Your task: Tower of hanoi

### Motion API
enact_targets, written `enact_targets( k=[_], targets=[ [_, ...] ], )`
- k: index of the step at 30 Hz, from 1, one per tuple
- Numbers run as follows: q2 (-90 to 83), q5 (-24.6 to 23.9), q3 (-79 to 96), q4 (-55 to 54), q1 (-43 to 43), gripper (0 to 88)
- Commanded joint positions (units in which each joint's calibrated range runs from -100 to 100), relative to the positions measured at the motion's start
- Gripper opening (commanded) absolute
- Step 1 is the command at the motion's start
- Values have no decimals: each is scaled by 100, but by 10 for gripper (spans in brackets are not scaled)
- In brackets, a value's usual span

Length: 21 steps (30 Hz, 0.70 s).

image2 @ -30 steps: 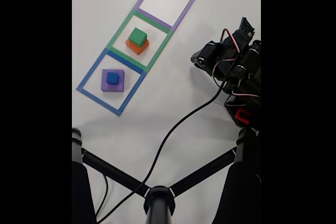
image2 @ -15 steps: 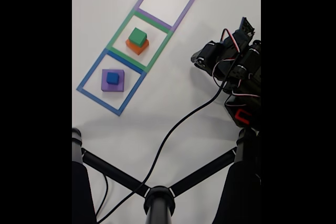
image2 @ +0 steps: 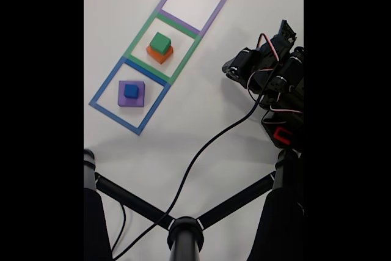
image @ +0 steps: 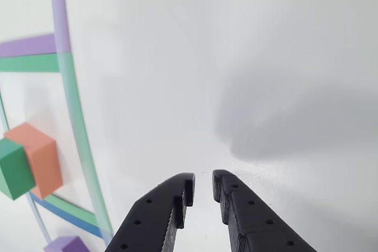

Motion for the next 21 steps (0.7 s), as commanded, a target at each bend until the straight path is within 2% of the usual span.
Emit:
enact_targets(
  k=[1,21],
  targets=[
    [-68,-79,-23,168,-46,0],
    [-60,-5,-23,184,-260,0]
  ],
)
